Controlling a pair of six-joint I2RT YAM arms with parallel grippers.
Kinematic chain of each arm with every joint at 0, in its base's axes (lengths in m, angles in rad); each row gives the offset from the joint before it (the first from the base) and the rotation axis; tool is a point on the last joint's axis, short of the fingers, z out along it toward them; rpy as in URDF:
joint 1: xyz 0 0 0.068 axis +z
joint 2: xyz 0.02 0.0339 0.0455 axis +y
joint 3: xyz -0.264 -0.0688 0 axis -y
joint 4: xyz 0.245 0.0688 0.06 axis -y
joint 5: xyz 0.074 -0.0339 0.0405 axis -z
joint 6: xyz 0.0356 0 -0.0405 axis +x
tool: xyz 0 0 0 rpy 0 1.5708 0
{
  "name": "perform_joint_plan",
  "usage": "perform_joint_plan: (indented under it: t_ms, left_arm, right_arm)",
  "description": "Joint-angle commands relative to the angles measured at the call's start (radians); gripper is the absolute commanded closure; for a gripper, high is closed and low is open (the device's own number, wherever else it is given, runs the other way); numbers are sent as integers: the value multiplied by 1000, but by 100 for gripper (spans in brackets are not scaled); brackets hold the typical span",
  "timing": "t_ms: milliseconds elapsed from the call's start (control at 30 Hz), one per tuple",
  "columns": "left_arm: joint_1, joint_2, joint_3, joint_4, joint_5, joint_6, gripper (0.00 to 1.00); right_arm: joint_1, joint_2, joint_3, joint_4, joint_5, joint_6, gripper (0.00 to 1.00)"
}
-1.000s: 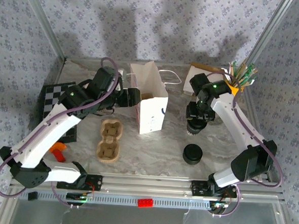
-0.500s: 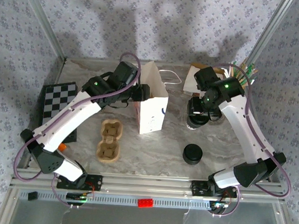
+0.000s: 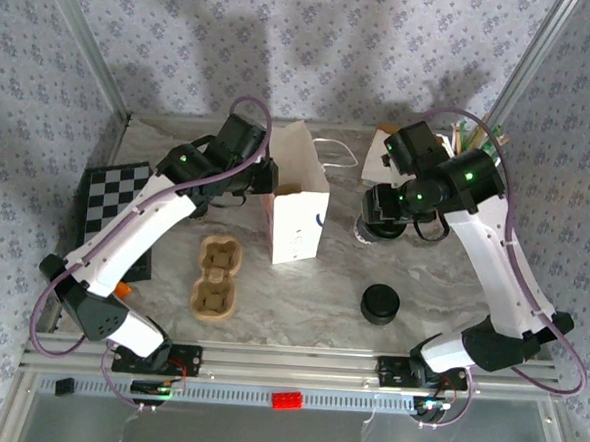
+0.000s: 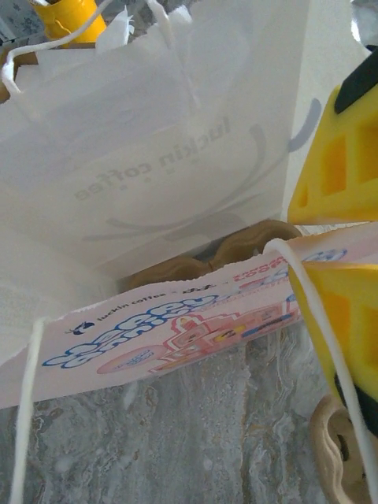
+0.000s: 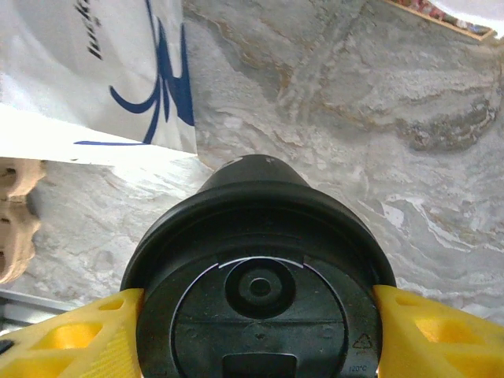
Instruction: Pack the takeout coffee
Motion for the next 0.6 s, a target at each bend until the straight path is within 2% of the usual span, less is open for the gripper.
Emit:
perform_joint_plan:
  t_ms: [0,233,400,567]
  left_arm:
    - [17,2,28,-19,34,32,85]
    - [30,3,31,-17,109,61,93]
    - [29,3,37,-18,121,60,99]
    - [25,-9,31,-4,141,55,100]
  right_arm:
    - [19,7,67,-56,-19,-7,37]
    - [40,36,187,-75,-36,-5,37]
    - [46,74,294,-76,-68,3,38]
    - [55,120,406,-85,-88,12,38]
